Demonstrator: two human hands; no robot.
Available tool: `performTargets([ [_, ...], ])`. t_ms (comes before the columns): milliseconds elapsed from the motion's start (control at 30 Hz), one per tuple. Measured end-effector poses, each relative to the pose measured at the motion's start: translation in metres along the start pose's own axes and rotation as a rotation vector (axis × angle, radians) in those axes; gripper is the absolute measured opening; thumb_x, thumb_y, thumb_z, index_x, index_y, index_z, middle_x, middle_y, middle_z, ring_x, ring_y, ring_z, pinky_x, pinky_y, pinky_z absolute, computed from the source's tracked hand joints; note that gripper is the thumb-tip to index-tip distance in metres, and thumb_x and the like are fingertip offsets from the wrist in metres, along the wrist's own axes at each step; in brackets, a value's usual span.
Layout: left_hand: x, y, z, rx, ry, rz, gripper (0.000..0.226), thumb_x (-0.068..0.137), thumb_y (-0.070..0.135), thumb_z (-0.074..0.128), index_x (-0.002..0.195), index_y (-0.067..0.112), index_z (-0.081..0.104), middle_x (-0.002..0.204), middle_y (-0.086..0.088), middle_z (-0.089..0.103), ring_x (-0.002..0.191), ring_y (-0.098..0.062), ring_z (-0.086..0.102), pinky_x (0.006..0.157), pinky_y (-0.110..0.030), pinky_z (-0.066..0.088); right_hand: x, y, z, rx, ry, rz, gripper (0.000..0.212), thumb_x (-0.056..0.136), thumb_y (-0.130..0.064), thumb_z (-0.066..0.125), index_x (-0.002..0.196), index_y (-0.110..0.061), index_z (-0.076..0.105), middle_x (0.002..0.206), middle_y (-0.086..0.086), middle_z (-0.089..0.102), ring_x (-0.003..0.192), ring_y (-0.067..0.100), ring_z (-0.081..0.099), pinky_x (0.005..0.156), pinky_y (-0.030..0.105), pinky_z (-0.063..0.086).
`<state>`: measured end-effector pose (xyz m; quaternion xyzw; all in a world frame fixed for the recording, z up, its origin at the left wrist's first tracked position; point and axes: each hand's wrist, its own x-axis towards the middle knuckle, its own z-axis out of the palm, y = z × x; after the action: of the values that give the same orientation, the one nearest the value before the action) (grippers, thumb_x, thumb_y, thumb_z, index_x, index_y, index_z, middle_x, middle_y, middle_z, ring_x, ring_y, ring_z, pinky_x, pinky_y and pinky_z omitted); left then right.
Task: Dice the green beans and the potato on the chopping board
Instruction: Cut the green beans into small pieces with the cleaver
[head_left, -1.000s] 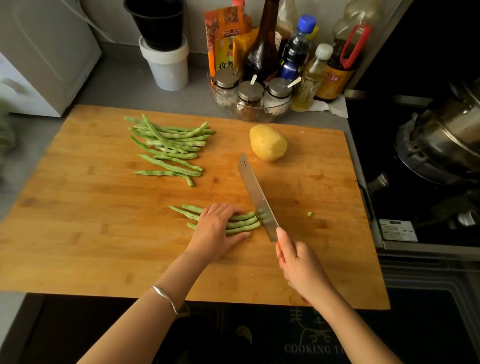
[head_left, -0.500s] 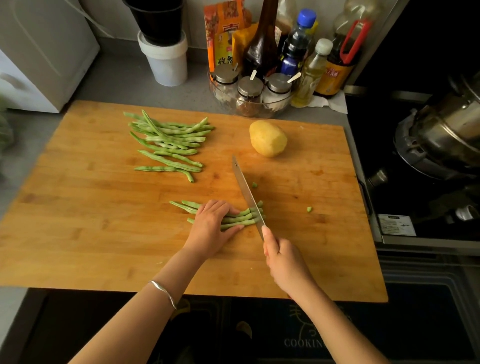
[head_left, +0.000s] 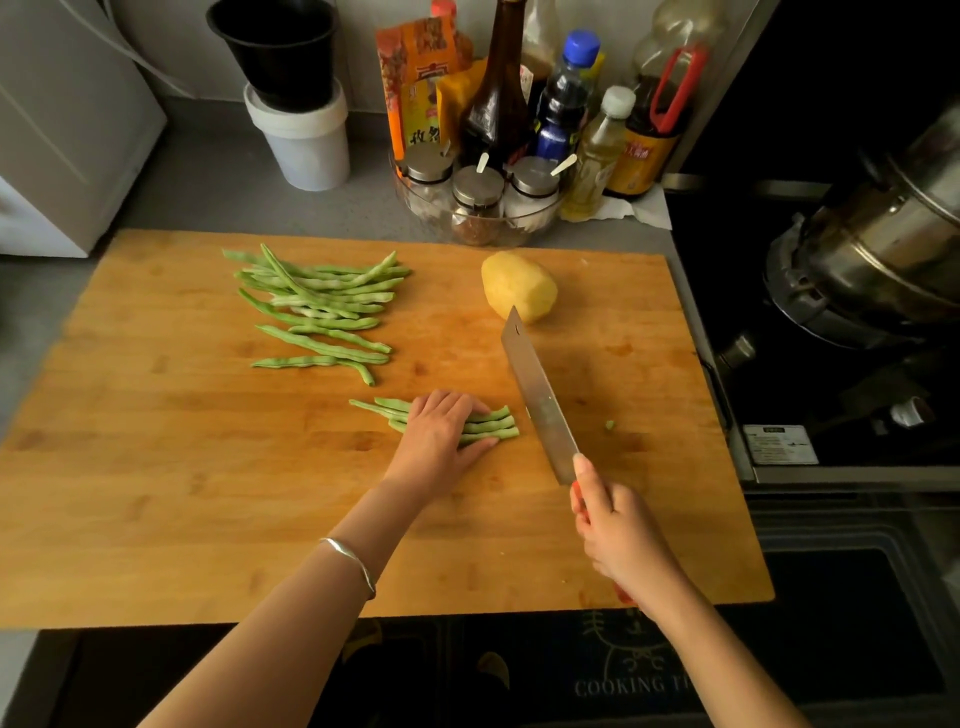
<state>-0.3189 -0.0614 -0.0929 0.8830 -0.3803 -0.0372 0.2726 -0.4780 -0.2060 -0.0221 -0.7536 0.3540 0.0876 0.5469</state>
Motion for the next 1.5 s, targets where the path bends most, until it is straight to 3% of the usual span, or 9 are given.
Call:
performTargets([
  [167,-0.007,-0.005,-0.004,0.018,0.017,-0.006,0.042,0.085,0.047,0.063,0.119,0.024,0.056,0.115,0.006,0.058,0.111,-0.017,0.048,0.100,-0.030,0.024,-0.010,-0.005,0.015,0.040,-0.011,-0.037,0.052,0.099,-0.052,0.034,0.065,-0.013,0.043,0.045,-0.006,0.033,0.035,0.005,0.030,0.038,0.015,0.024],
  [400,-0.008,-0.006,-0.003,-0.043,0.037,-0.039,0.029,0.085,0.040,0.065,0.110,0.027,0.060,0.111,0.009,0.059,0.106,-0.015,0.049,0.096,-0.027,0.024,-0.011,-0.005,0.028,-0.004,0.009,-0.010,0.059,0.083,-0.069,0.031,0.065,-0.015,0.044,0.044,-0.006,0.036,0.037,0.006,0.033,0.047,0.024,0.027],
  [533,-0.008,-0.007,-0.003,-0.061,0.052,-0.038,0.026,0.084,0.039,0.067,0.106,0.027,0.061,0.109,0.010,0.061,0.106,-0.015,0.050,0.094,-0.022,0.020,-0.005,-0.012,0.040,-0.147,0.078,-0.028,0.051,0.095,-0.059,0.029,0.061,-0.024,0.044,0.050,-0.006,0.043,0.048,0.011,0.043,0.054,0.029,0.035],
  [733,-0.007,-0.007,-0.006,-0.040,0.014,-0.025,0.031,0.086,0.043,0.063,0.112,0.027,0.059,0.114,0.008,0.059,0.111,-0.015,0.048,0.098,-0.026,0.021,0.007,-0.016,0.042,-0.060,0.093,0.024,0.060,0.088,-0.069,0.028,0.065,-0.016,0.046,0.045,-0.007,0.038,0.040,0.010,0.036,0.046,0.026,0.029],
  [900,-0.012,-0.018,-0.009,-0.001,0.021,0.010,0.049,0.081,0.057,0.056,0.119,0.026,0.057,0.116,0.009,0.058,0.113,-0.015,0.044,0.102,-0.029,0.020,-0.009,-0.015,0.035,0.021,0.064,-0.046,0.055,0.094,-0.059,0.031,0.066,-0.013,0.040,0.044,-0.007,0.031,0.038,0.006,0.029,0.042,0.019,0.025],
  [1100,-0.015,-0.019,-0.007,-0.064,0.060,-0.024,0.031,0.084,0.041,0.064,0.111,0.027,0.060,0.112,0.009,0.059,0.109,-0.013,0.045,0.096,-0.023,0.016,-0.013,-0.014,0.045,0.011,0.035,-0.035,0.054,0.097,-0.058,0.032,0.066,-0.015,0.042,0.043,-0.008,0.033,0.037,0.005,0.031,0.042,0.020,0.025],
  [1267,-0.015,-0.019,-0.004,-0.103,0.096,-0.033,0.027,0.081,0.036,0.070,0.105,0.025,0.063,0.109,0.009,0.062,0.107,-0.012,0.046,0.096,-0.022,0.016,-0.002,-0.017,0.060,-0.027,0.061,0.016,0.057,0.093,-0.063,0.029,0.064,-0.016,0.043,0.046,-0.007,0.035,0.040,0.009,0.034,0.046,0.027,0.027],
  [1500,-0.014,-0.020,-0.007,-0.077,0.079,-0.030,0.026,0.082,0.037,0.070,0.105,0.025,0.064,0.109,0.008,0.063,0.108,-0.016,0.052,0.097,-0.025,0.017,0.010,-0.025,0.066,-0.129,0.105,0.013,0.053,0.096,-0.061,0.025,0.064,-0.023,0.045,0.055,-0.006,0.043,0.049,0.011,0.042,0.050,0.026,0.033],
])
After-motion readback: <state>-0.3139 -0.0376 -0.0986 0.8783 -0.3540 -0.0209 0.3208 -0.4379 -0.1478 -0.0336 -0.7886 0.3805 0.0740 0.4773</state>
